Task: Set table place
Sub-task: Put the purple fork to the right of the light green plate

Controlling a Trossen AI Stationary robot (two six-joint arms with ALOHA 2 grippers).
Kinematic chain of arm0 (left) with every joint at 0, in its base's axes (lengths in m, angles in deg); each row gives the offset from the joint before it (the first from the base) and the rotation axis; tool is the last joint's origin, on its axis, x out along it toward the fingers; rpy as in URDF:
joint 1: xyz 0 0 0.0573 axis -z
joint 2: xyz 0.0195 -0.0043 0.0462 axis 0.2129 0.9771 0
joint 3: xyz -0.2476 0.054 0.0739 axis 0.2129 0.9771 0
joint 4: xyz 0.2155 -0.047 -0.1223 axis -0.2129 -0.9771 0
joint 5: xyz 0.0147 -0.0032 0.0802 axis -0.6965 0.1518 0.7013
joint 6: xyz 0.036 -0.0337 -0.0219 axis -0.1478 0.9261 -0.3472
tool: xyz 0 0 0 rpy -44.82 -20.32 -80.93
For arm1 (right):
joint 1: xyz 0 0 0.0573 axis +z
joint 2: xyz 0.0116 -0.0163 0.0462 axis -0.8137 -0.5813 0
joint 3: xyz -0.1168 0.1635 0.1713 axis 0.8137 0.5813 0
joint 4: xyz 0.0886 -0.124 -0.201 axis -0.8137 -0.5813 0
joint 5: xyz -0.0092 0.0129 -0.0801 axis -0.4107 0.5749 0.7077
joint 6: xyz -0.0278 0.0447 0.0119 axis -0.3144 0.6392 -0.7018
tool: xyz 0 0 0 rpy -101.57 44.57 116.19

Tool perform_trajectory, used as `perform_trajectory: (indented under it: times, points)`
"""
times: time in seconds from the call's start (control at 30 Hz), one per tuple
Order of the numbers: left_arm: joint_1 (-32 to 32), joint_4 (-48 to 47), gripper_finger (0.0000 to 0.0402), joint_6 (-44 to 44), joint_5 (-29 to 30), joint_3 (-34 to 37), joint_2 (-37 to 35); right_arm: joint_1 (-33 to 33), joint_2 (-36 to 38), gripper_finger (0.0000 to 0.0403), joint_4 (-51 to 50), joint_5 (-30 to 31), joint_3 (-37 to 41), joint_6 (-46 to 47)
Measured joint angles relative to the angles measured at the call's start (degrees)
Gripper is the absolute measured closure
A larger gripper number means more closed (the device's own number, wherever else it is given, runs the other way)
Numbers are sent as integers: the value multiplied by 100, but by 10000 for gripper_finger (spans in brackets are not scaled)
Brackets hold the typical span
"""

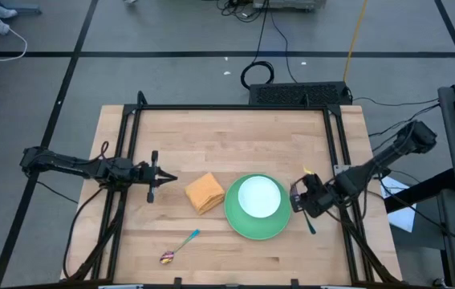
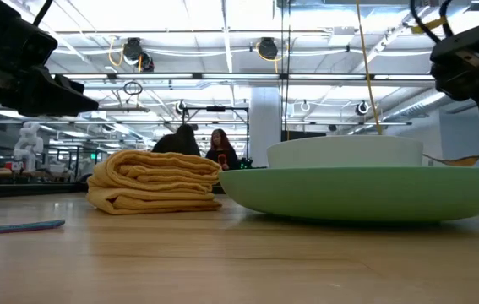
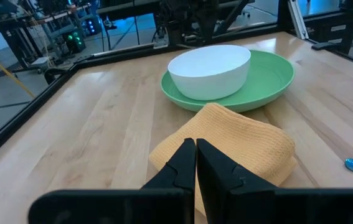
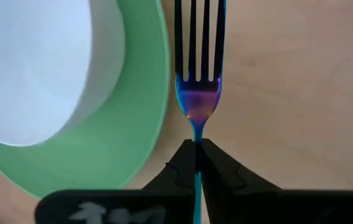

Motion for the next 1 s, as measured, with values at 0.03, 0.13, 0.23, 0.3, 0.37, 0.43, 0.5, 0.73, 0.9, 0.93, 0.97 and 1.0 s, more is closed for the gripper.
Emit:
perform_trajectory:
  times: [0.03, 0.13, 0.23, 0.3, 0.37, 0.43, 0.5, 0.73, 0.9, 0.93, 0.97, 1.0]
  points:
    - [0, 5, 382, 2, 0, 0, 1, 91, 1, 403, -5, 146, 0, 138]
    - [0, 96, 382, 7, -1, 0, 1, 306, -1, 403, -72, 326, 0, 552]
    - [-1, 144, 382, 7, -1, 0, 1, 492, -36, 403, -183, 322, 0, 1025]
    - [0, 145, 382, 7, -1, 0, 1, 589, -116, 403, -213, 320, 0, 1248]
    - [0, 142, 382, 10, -3, 0, 0, 678, -195, 403, -264, 303, 0, 1493]
    - [-1, 138, 382, 31, -3, 0, 0, 716, -263, 403, -278, 220, -1, 1631]
    - [0, 129, 382, 31, -3, 0, 2, 713, -347, 403, -241, 153, -2, 1648]
    - [0, 123, 382, 23, -4, 0, 2, 639, -615, 403, -177, 160, -3, 1657]
    - [0, 103, 382, 24, -6, 0, 2, 602, -901, 403, -266, 164, -4, 1653]
    - [-1, 103, 382, 24, -6, 0, 1, 602, -943, 403, -285, 164, -4, 1653]
    - [-1, 103, 382, 24, -6, -1, 1, 602, -981, 403, -306, 166, -4, 1654]
    - [-1, 103, 382, 24, -6, 0, 0, 602, -1010, 403, -312, 167, -4, 1655]
